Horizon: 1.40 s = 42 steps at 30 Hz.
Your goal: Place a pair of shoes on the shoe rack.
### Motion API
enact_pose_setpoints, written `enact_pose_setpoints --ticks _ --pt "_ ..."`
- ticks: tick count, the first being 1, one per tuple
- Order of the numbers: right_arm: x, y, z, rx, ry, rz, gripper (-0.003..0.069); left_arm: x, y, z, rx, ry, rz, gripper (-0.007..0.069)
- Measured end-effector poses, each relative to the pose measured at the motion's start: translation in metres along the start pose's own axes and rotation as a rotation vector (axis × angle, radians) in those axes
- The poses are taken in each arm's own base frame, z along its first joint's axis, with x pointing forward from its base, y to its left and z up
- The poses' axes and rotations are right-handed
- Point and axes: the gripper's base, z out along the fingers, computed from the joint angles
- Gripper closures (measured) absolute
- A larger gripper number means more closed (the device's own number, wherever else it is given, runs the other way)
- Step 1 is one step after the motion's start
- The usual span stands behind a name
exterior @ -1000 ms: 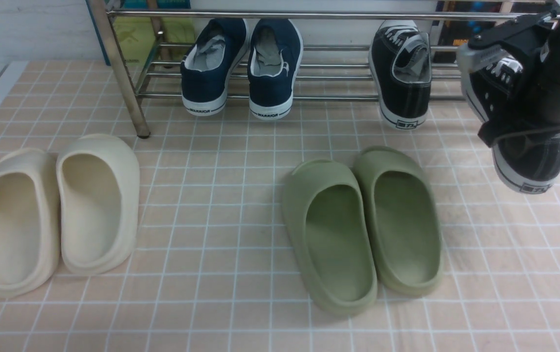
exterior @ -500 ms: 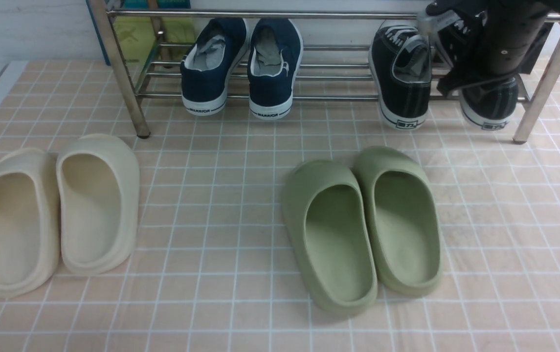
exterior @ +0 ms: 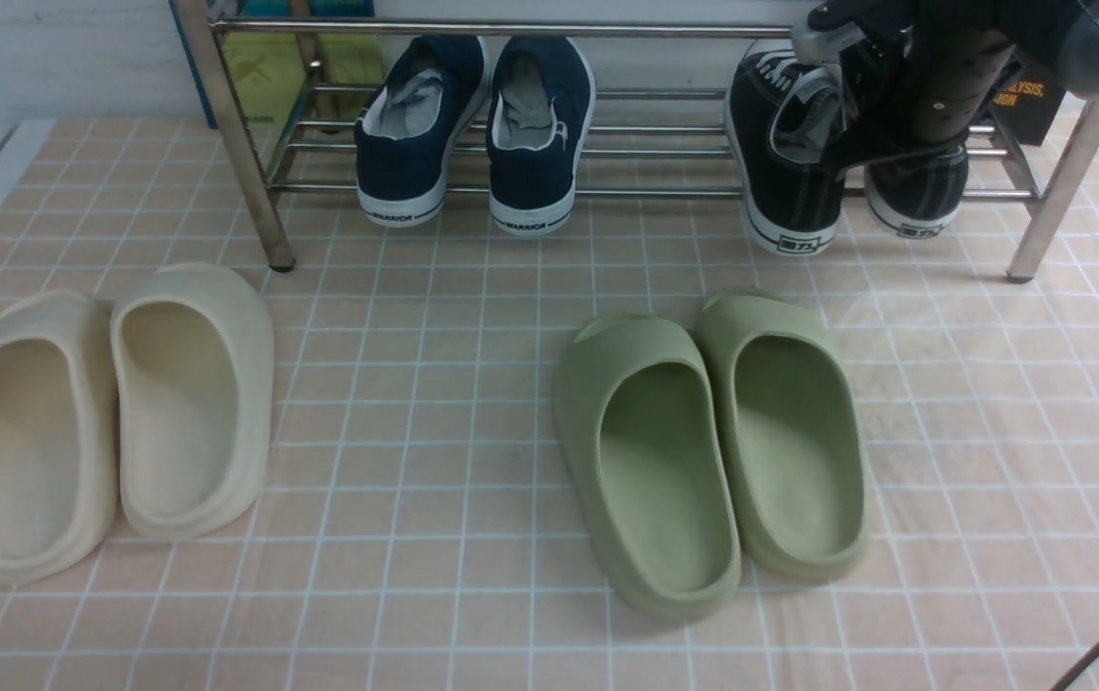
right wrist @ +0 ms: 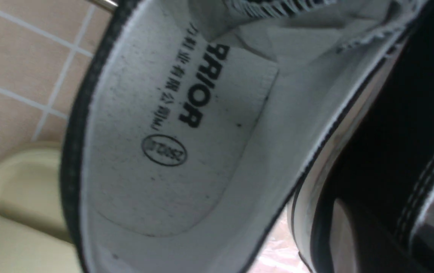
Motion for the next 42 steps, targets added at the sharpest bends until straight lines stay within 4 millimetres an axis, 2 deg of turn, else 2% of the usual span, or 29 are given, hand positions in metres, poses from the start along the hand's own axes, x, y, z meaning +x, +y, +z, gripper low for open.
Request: enact_pose_setpoints --ticks 8,12,17,18,21,23,26,29,31,33,34,39,40,42 --pt "0.0 0.002 0.0 -0.019 -0.001 -0.008 0.065 0.0 0.0 0.0 0.0 0.0 0.0 0.0386" --pt "-0.001 0.002 0.0 -0.018 -0.007 0.011 0.0624 0.0 0.0 0.0 0.0 0.0 0.0 0.0386" --pt "-0.002 -0.001 -0.008 -0.007 -0.018 0.034 0.0405 0.0 0.0 0.0 0.0 0.0 0.0 0.0386" --pt "-0.002 -0.001 -0.01 -0.007 -0.02 0.037 0.0394 0.0 0.0 0.0 0.0 0.0 0.0 0.0386" --pt "-0.004 -0.006 -0.043 0.001 -0.038 0.055 0.0231 0.0 0.0 0.0 0.0 0.0 0.0 0.0386" --pt "-0.003 -0.009 -0.061 0.001 -0.047 0.064 0.019 0.0 0.0 0.0 0.0 0.0 0.0 0.0386" --pt "-0.002 -0.013 -0.103 -0.005 -0.091 0.083 0.0159 0.0 0.0 0.0 0.0 0.0 0.0 0.0386" --pt "0.004 -0.014 -0.137 -0.028 -0.135 0.101 0.0182 0.0 0.0 0.0 0.0 0.0 0.0 0.0386" --pt "0.015 -0.011 -0.159 -0.079 -0.146 0.117 0.0239 0.0 0.0 0.0 0.0 0.0 0.0 0.0386" --pt "0.023 -0.007 -0.165 -0.107 -0.135 0.123 0.0272 0.0 0.0 0.0 0.0 0.0 0.0 0.0386" --pt "0.035 -0.003 -0.18 -0.146 -0.131 0.132 0.0332 0.0 0.0 0.0 0.0 0.0 0.0 0.0386" --pt "0.094 0.01 -0.212 -0.211 -0.068 0.134 0.054 0.0 0.0 0.0 0.0 0.0 0.0 0.0386" --pt "0.105 0.012 -0.213 -0.215 -0.047 0.132 0.0563 0.0 0.0 0.0 0.0 0.0 0.0 0.0386" --pt "0.138 0.018 -0.226 -0.218 -0.026 0.13 0.0637 0.0 0.0 0.0 0.0 0.0 0.0 0.0386"
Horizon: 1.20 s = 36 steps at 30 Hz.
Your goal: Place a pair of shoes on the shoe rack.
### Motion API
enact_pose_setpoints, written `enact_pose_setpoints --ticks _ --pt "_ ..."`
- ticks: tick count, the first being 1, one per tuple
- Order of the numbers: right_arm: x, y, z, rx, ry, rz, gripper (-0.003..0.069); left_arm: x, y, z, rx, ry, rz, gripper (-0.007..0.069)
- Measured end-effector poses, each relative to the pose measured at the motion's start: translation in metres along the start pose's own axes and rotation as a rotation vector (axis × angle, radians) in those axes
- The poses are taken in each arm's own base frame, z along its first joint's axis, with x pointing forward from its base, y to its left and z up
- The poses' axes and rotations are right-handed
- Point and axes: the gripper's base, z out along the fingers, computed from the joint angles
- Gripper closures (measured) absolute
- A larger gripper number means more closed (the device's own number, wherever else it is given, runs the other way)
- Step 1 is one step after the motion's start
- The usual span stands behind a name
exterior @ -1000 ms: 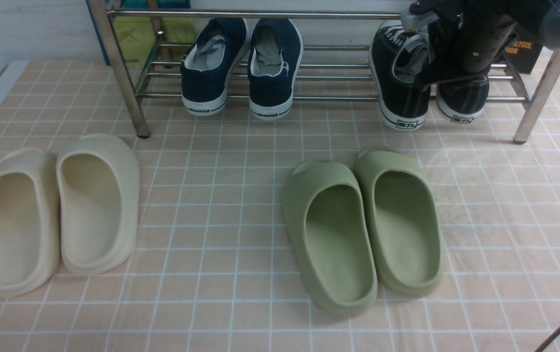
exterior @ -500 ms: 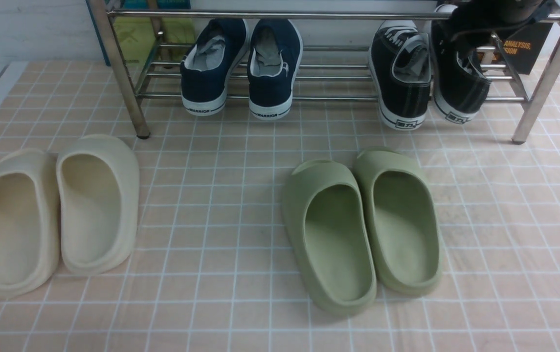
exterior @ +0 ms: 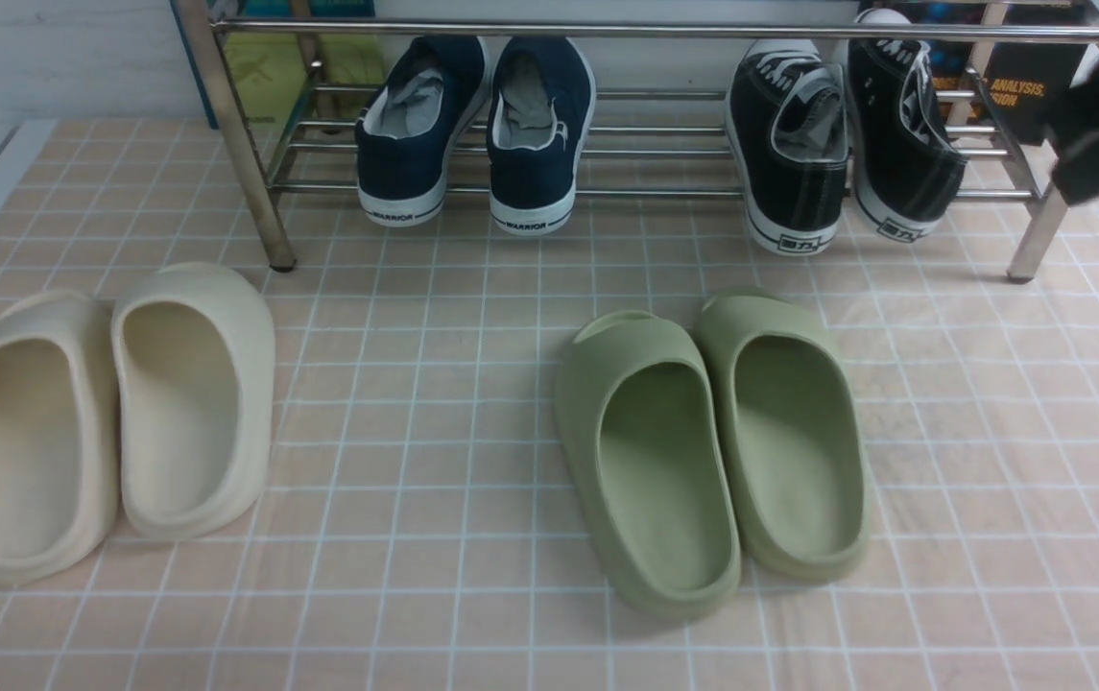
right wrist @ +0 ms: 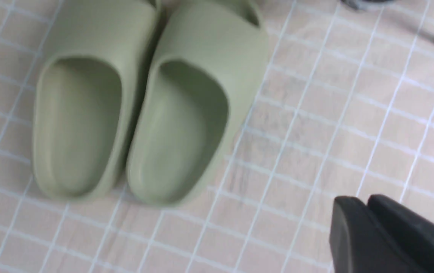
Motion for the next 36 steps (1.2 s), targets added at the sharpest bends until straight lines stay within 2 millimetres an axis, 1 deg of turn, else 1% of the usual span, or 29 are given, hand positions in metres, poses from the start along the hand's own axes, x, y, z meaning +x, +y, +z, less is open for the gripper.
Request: enact_pose_setpoints --ticks 1,3,10,14,16,20,23,30,36 --pt "0.015 0.002 -0.007 0.001 -0.004 0.0 0.0659 0.0 0.0 0.0 0.0 0.0 0.0 0.0386" --pt "0.04 0.005 -0.02 0.005 -0.046 0.001 0.0677 0.0 0.0 0.0 0.0 0.0 0.0 0.0386" --pt "0.119 0.015 -0.07 0.032 -0.357 0.004 0.0678 0.0 0.0 0.0 0.0 0.0 0.0 0.0386" --pt "0.152 0.018 -0.085 0.045 -0.509 0.0 0.0677 0.0 0.0 0.0 0.0 0.0 0.0 0.0386" --pt "0.163 0.02 -0.089 0.049 -0.561 -0.002 0.0676 0.0 0.0 0.0 0.0 0.0 0.0 0.0386" --pt "0.178 0.021 -0.091 0.052 -0.594 -0.004 0.0676 0.0 0.0 0.0 0.0 0.0 0.0 0.0386" --pt "0.183 0.022 -0.091 0.047 -0.575 -0.003 0.0673 0.0 0.0 0.0 0.0 0.0 0.0 0.0386" --pt "0.187 0.022 -0.09 0.046 -0.533 -0.005 0.0673 0.0 0.0 0.0 0.0 0.0 0.0 0.0386" --pt "0.184 0.021 -0.092 0.064 -0.572 -0.009 0.0671 0.0 0.0 0.0 0.0 0.0 0.0 0.0386"
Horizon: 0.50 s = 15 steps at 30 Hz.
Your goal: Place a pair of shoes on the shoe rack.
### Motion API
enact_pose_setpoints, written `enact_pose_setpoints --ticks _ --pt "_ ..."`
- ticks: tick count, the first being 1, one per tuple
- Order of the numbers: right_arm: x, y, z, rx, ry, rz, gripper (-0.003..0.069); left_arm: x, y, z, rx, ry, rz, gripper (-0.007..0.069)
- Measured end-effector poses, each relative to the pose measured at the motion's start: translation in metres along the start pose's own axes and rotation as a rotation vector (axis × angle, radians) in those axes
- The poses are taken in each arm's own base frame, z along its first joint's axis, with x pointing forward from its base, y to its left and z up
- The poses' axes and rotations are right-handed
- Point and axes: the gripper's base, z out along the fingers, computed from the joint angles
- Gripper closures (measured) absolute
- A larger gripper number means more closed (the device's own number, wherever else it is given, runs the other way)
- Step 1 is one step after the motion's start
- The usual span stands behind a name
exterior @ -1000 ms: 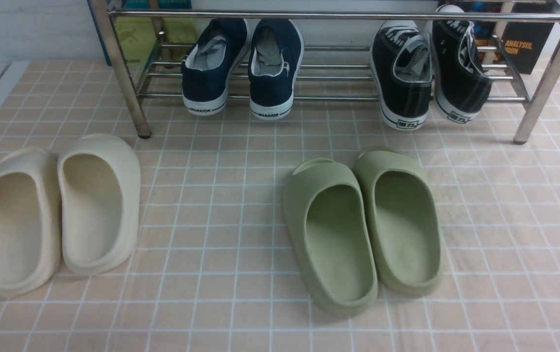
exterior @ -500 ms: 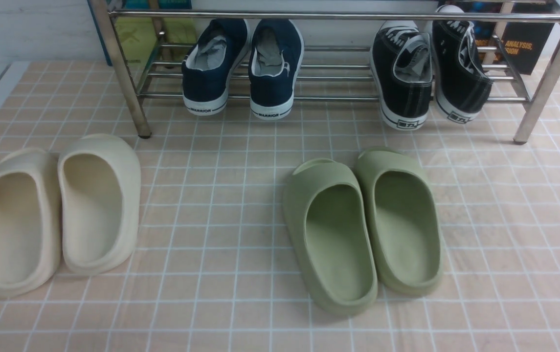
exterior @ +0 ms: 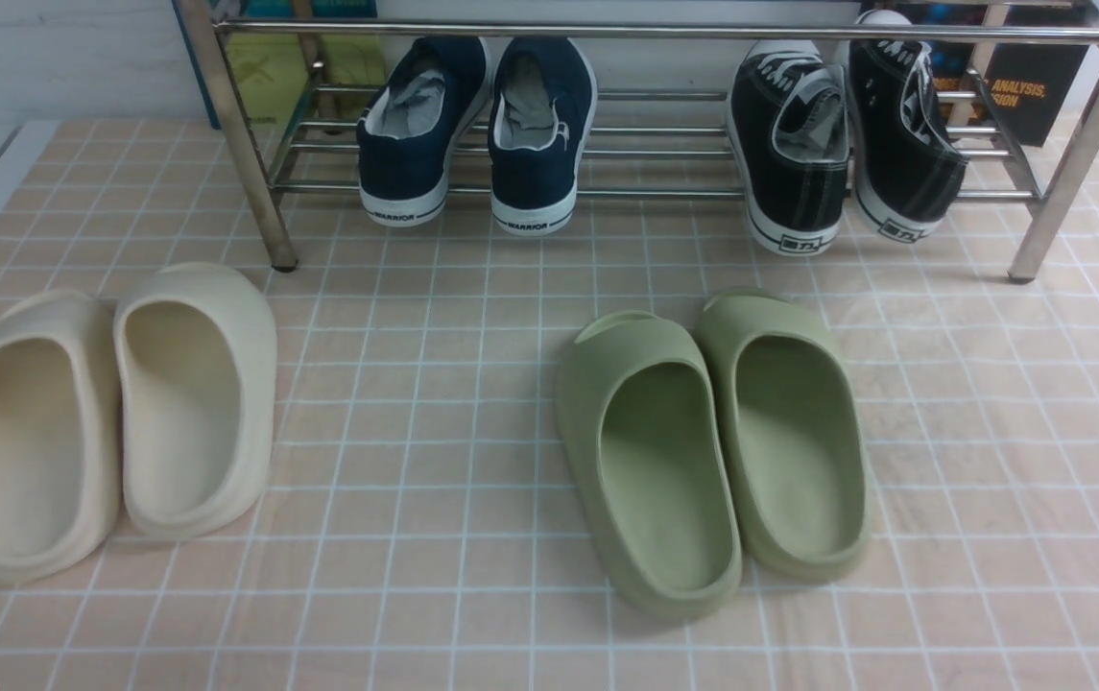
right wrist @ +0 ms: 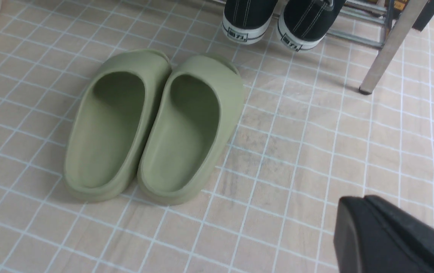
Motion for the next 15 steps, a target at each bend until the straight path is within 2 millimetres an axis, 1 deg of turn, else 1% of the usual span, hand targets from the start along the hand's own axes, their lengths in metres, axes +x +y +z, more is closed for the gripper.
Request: enact_pose_setpoints --ticks 4,7,9,10,11,15 --pt "0.001 -0.001 0.004 0.013 -0.041 -0.005 0.0677 0.0 0.0 0.0 0.0 0.0 0.0 0.0386" --pt "0.011 -0.002 0.009 0.028 -0.102 -0.009 0.0678 0.0 0.0 0.0 0.0 0.0 0.0 0.0386" --pt "0.025 -0.003 0.012 0.049 -0.165 -0.001 0.0678 0.0 0.0 0.0 0.0 0.0 0.0 0.0386" --pt "0.026 -0.003 0.013 0.051 -0.172 0.001 0.0678 0.0 0.0 0.0 0.0 0.0 0.0 0.0386" --pt "0.04 -0.004 0.017 0.074 -0.24 0.013 0.0678 0.0 0.0 0.0 0.0 0.0 0.0 0.0386" --pt "0.072 -0.007 0.026 0.117 -0.355 0.055 0.0678 0.0 0.0 0.0 0.0 0.0 0.0 0.0386"
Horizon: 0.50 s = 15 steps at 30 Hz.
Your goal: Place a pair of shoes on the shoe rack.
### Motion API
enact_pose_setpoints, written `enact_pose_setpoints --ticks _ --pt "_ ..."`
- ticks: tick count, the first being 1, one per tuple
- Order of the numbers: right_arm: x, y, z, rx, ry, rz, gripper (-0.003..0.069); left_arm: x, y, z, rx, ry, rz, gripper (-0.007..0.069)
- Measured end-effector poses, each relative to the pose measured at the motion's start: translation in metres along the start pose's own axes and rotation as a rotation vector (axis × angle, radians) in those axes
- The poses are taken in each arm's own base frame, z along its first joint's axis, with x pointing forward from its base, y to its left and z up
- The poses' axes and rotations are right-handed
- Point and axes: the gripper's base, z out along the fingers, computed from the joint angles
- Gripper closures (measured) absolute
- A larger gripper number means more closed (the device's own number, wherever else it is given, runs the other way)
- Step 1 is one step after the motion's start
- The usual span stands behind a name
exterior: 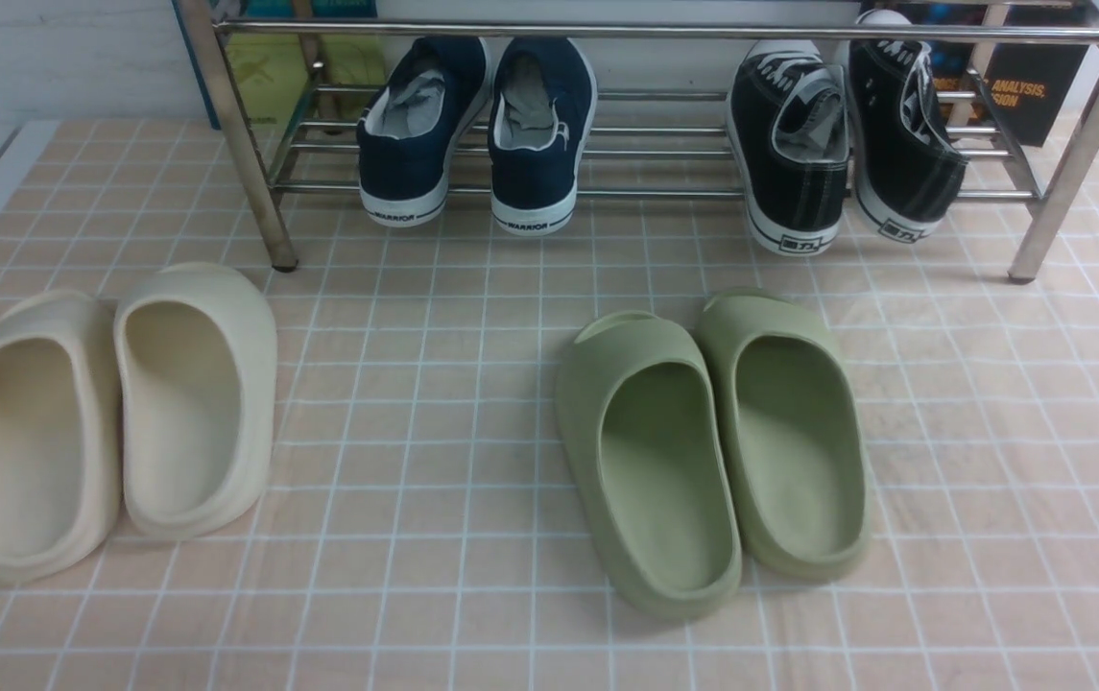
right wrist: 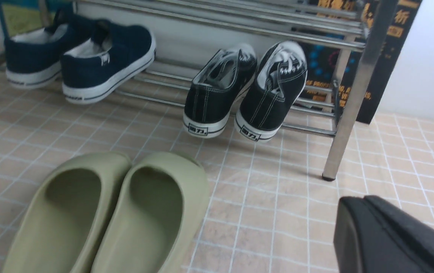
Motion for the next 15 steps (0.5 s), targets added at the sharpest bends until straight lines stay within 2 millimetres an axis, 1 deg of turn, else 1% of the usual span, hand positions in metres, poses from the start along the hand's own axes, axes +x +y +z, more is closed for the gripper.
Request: enact_pose_setpoints --ticks 1,3,6,9,10,11,15 --pt "0.001 0.0 0.0 0.002 -0.011 0.003 0.0678 0.0 0.0 0.0 0.0 0.0 0.0 0.0386" --pt "0.022 -0.004 -0.003 0.036 -0.052 0.047 0.0678 0.0 0.0 0.0 0.0 0.0 0.0 0.0386" --pt "0.043 -0.006 -0.006 0.059 -0.077 0.099 0.0678 0.0 0.0 0.0 0.0 0.0 0.0 0.0386" --pt "0.066 -0.007 -0.005 0.069 -0.056 0.137 0.0678 0.0 0.0 0.0 0.0 0.0 0.0 0.0386" --pt "0.07 -0.007 -0.005 0.071 -0.048 0.141 0.0678 0.0 0.0 0.0 0.0 0.0 0.0 0.0386" --pt "0.079 -0.007 -0.004 0.08 -0.032 0.159 0.0678 0.0 0.0 0.0 0.0 0.0 0.0 0.0386" --pt "0.109 -0.007 0.003 0.128 0.041 0.227 0.0678 0.0 0.0 0.0 0.0 0.0 0.0 0.0386"
